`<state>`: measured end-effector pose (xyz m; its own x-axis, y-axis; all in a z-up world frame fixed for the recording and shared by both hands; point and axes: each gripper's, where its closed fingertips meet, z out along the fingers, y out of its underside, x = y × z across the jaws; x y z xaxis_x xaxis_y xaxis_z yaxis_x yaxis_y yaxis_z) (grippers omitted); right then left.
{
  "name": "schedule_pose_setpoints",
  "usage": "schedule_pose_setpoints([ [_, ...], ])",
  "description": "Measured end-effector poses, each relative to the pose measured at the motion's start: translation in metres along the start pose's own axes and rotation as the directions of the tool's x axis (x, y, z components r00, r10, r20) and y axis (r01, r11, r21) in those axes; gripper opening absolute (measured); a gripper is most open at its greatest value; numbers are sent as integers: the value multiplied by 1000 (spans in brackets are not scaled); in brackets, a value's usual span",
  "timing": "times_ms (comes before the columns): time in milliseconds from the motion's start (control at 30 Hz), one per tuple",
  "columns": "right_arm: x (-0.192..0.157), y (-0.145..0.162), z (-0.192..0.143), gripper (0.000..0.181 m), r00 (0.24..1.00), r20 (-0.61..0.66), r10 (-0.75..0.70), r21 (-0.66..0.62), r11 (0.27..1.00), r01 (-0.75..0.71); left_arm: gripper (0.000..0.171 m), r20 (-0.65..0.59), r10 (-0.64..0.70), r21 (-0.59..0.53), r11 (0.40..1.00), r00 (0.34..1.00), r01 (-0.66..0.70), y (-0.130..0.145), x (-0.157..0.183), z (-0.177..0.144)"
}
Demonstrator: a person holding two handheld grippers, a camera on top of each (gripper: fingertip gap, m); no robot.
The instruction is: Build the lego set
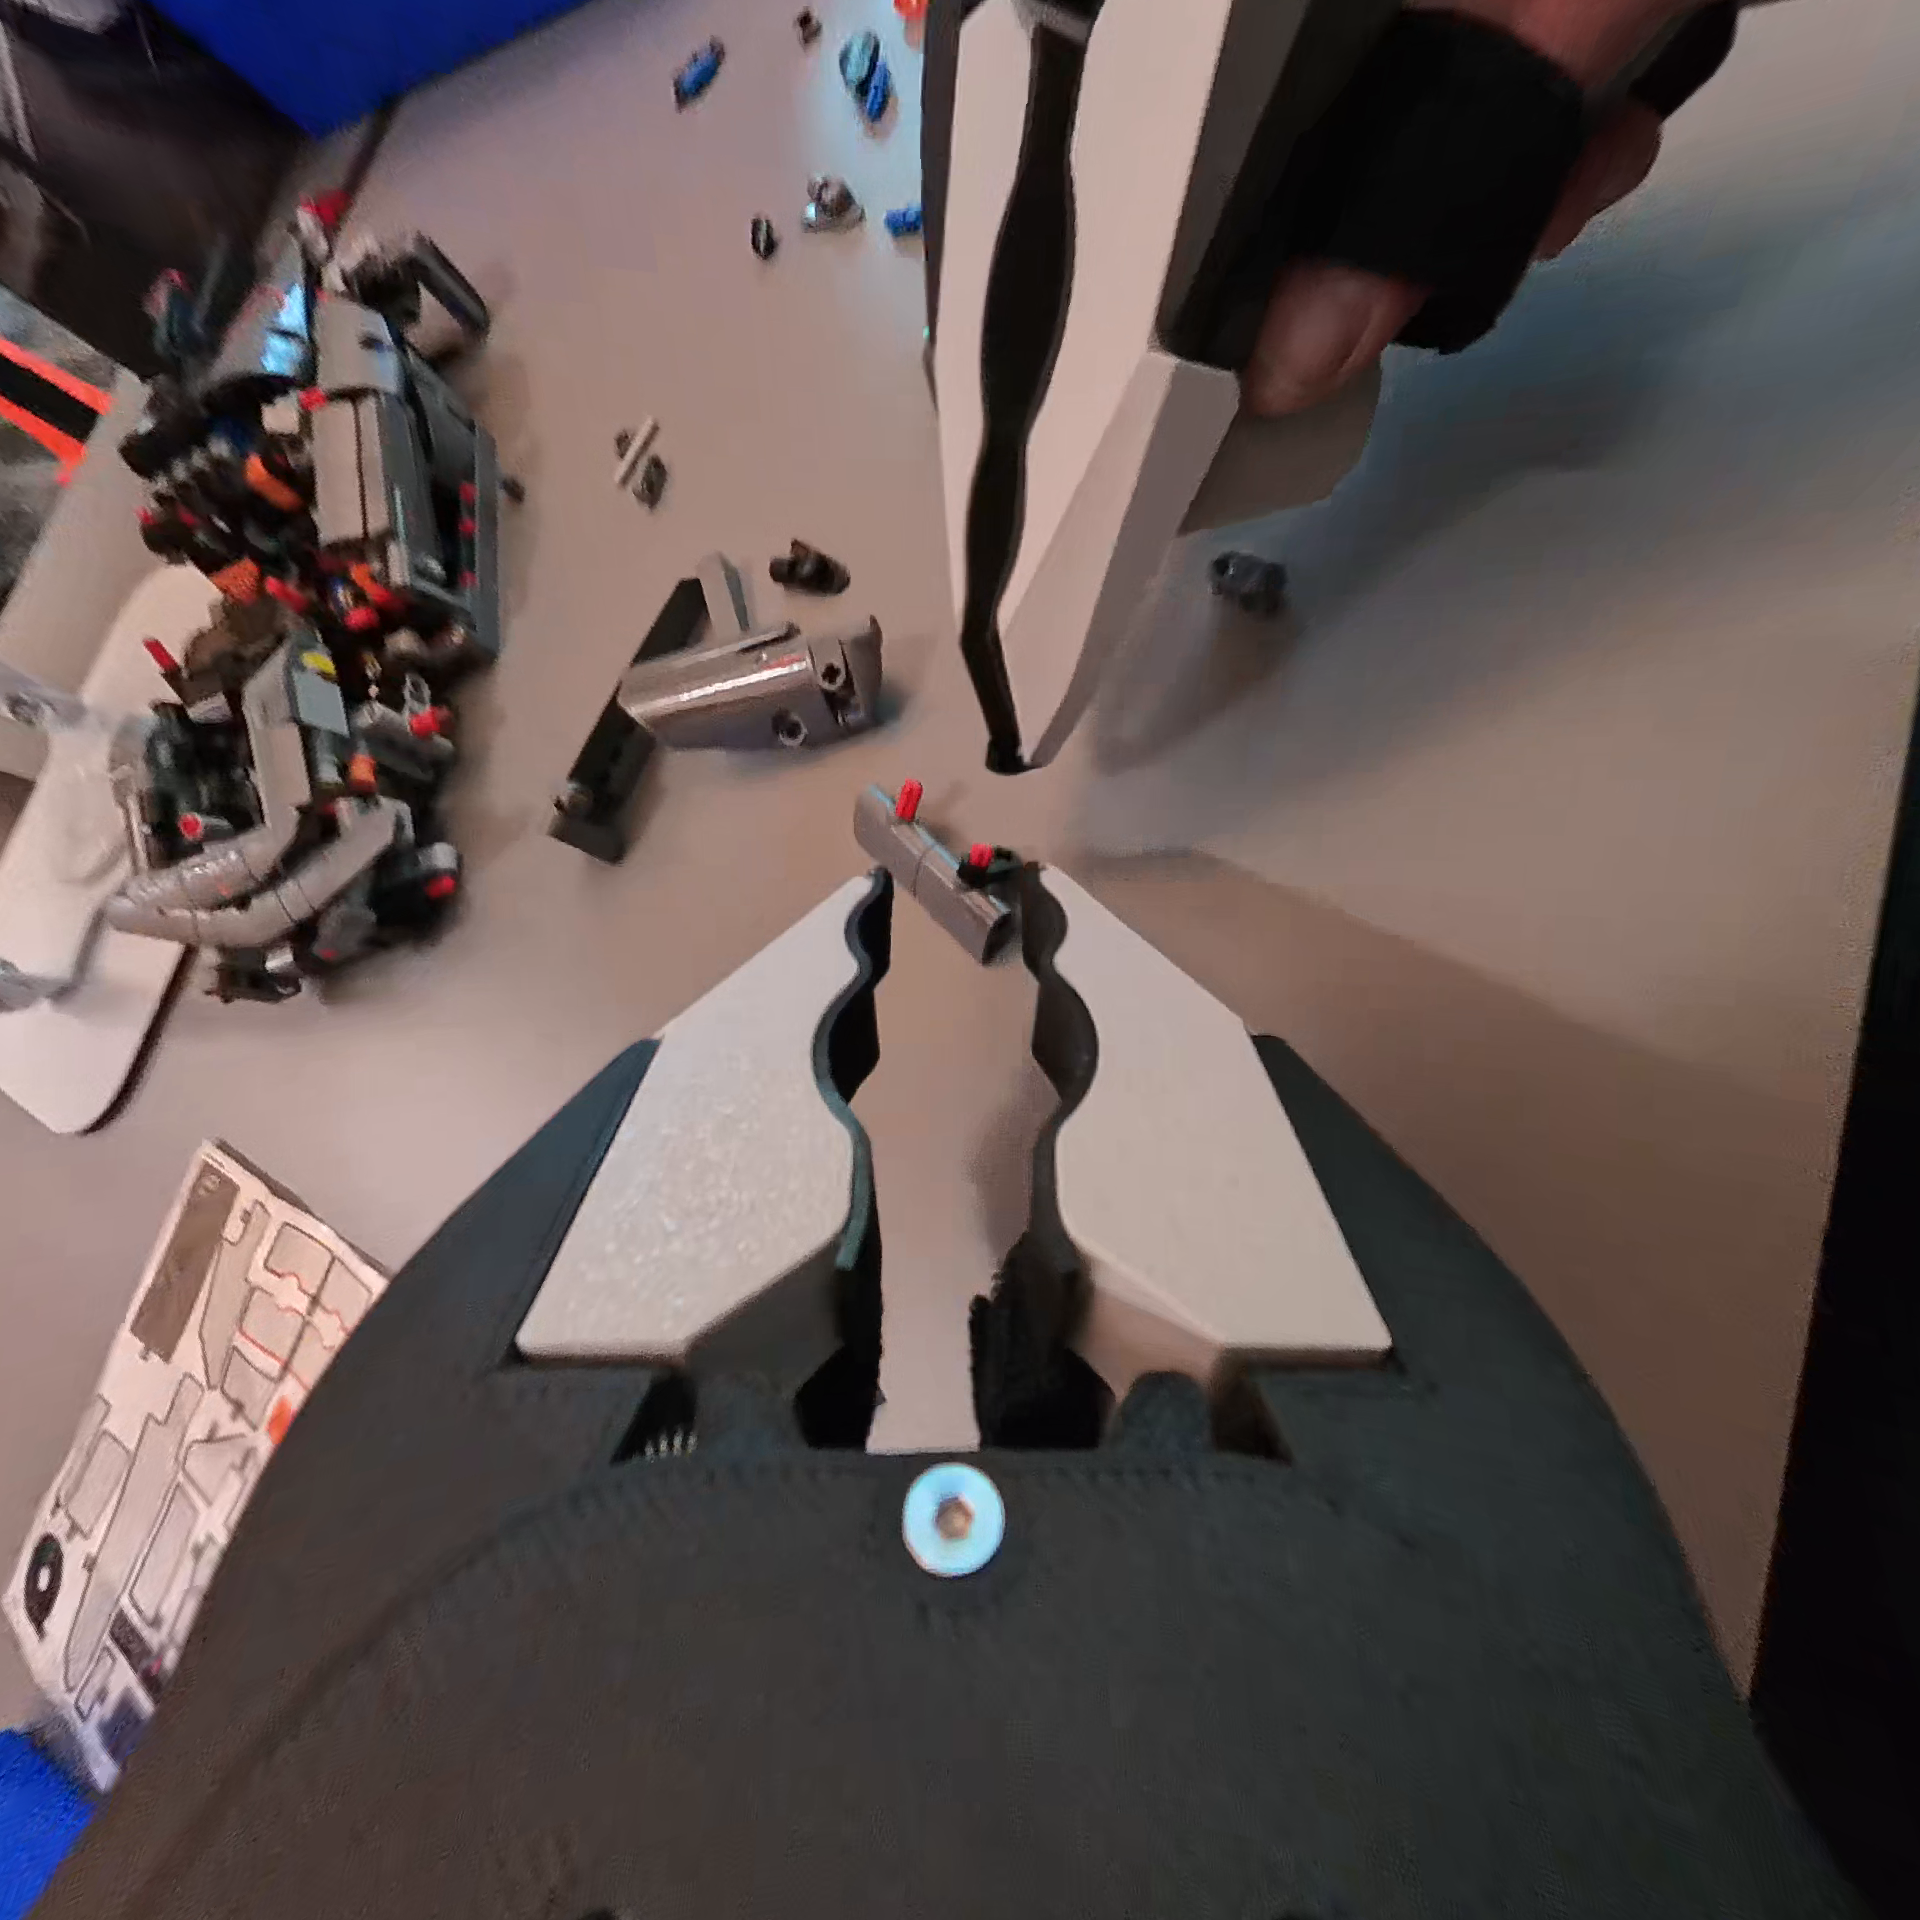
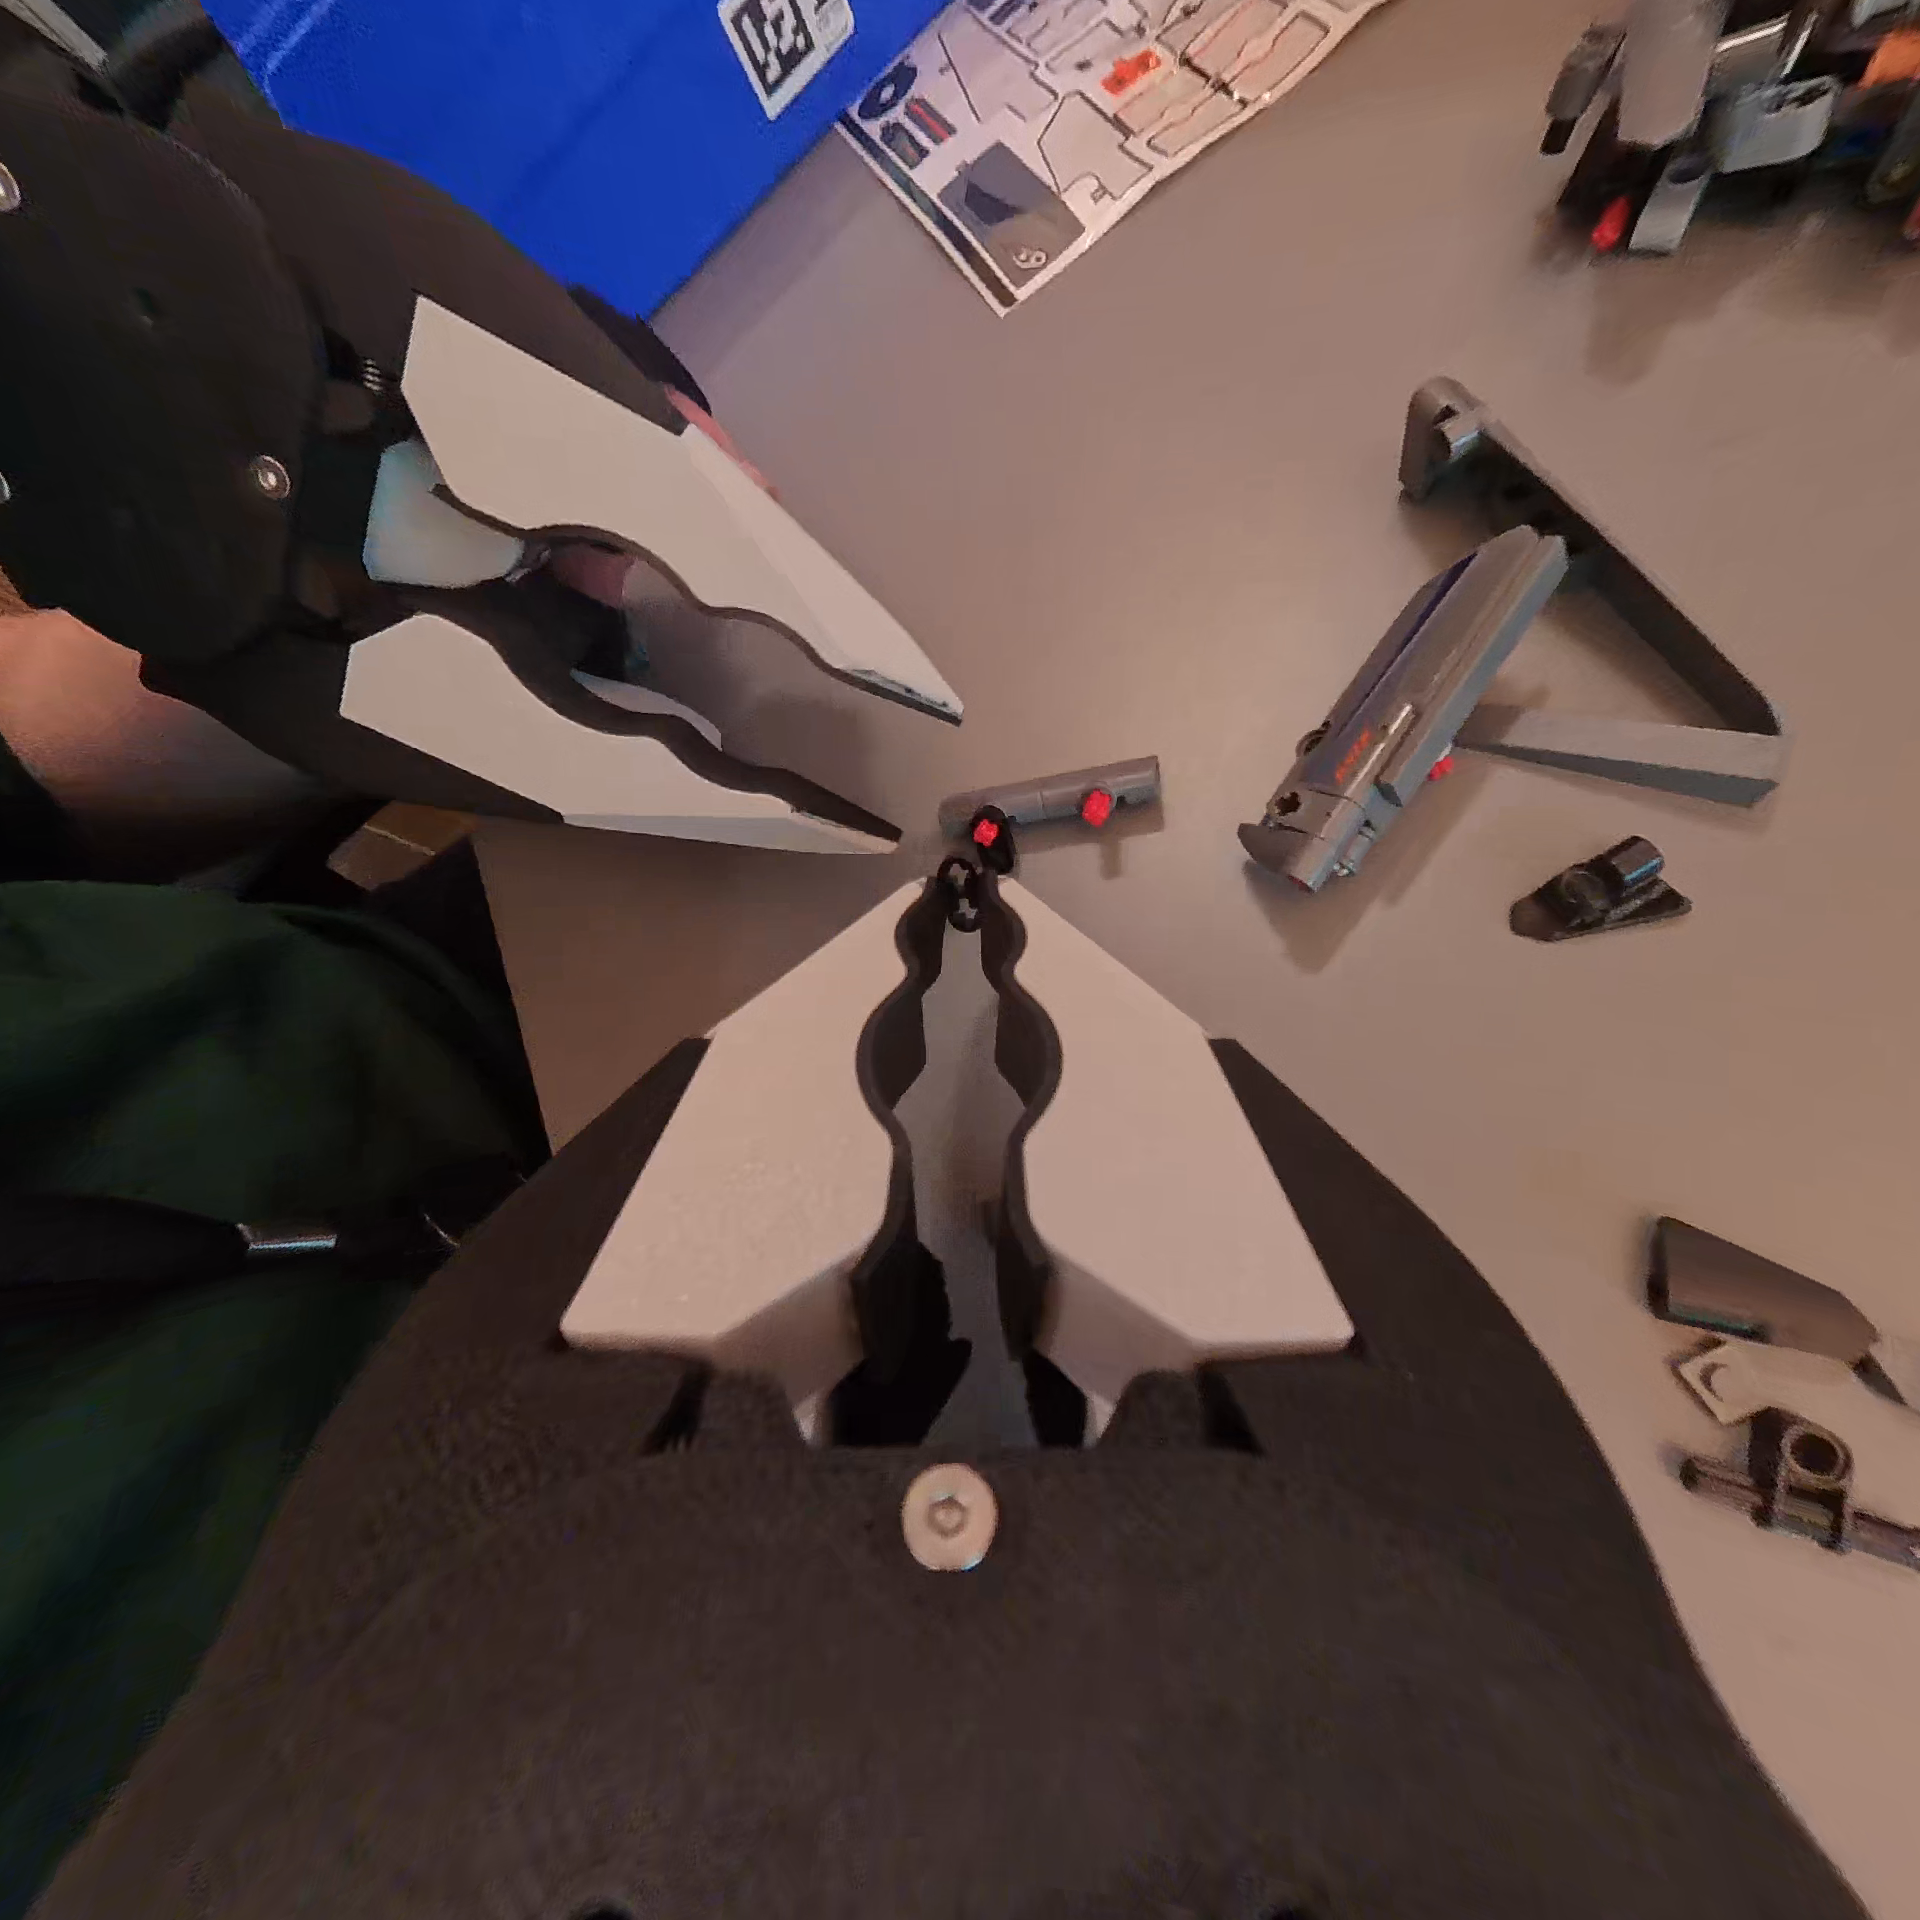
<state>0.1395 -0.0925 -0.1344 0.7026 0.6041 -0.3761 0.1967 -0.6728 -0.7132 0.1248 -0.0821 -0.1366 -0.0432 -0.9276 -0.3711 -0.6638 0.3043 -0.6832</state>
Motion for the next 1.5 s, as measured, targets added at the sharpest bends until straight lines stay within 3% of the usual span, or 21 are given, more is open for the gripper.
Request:
schedule_pose_setpoints([
  [200,4,2,13,4,999,-34,-23,-41,999,22,17,-37,1,-81,997,999,-4,16,5,13],
  [800,11,3,17,4,994,-99,-51,-64,997,45,10,-43,70,-102,992,997,-74,14,5,19],
  [1500,14,1,18,3,984,-149,-97,-240,969,59,9,-2,159,-104,982,987,-159,13,3,20],
])
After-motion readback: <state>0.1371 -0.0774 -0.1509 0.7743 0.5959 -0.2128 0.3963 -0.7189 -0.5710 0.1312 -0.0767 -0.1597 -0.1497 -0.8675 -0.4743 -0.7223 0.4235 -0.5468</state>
